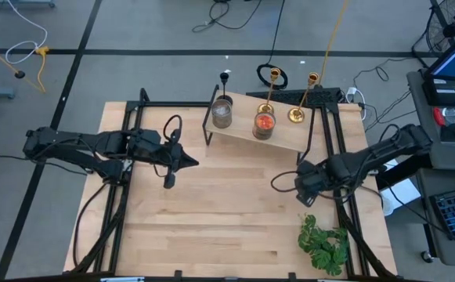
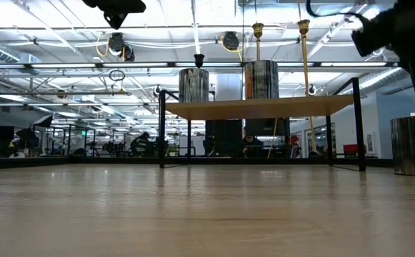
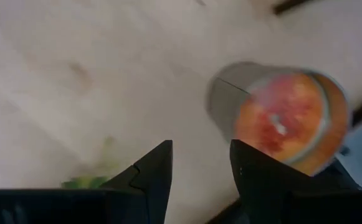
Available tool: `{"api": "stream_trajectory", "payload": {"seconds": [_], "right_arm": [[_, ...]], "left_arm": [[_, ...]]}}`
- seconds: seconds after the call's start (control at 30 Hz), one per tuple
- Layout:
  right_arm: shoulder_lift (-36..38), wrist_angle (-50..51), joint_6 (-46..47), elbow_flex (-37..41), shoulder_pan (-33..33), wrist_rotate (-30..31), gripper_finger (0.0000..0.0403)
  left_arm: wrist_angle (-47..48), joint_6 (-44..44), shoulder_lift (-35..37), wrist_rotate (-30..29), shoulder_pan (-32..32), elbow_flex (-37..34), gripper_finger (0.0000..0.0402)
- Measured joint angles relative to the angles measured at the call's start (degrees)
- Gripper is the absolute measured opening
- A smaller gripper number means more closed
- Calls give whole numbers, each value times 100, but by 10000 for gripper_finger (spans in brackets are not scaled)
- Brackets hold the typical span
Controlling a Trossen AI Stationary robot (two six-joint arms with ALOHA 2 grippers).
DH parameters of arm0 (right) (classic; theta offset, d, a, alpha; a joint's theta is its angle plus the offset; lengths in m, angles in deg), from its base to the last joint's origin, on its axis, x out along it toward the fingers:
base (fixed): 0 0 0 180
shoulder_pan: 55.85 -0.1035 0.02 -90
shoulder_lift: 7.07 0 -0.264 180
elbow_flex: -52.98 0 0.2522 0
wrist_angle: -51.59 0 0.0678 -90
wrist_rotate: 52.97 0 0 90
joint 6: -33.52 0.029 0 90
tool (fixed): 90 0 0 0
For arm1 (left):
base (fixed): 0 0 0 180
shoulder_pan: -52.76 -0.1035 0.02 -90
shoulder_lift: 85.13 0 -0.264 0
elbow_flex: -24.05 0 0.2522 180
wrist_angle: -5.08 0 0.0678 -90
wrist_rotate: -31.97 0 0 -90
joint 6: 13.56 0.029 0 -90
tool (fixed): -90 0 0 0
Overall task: Pick & Place candle stick holders
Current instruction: Put the orange scented candle on the shelf
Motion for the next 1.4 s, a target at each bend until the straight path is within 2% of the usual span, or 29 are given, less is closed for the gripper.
{"api": "stream_trajectory", "payload": {"seconds": [0.23,0.5,0.7,0.87,1.07,1.23,1.4], "right_arm": [[1,46,85,298,1,15,155],[1,-349,102,663,3,45,155],[10,-659,70,970,3,58,153],[5,-619,2,978,3,114,113],[5,-597,-40,983,59,350,15],[-3,-546,-80,912,92,146,12],[-6,-818,-36,472,86,-46,4]], "left_arm": [[-2,7,0,-2,-4,0,4],[-2,9,0,-7,-4,0,21],[-2,9,0,-7,-4,0,4],[-4,9,0,-7,-4,0,18],[-4,9,0,-187,-4,0,25],[-6,9,0,-201,-4,0,26],[-4,35,0,-203,-4,0,26]]}}
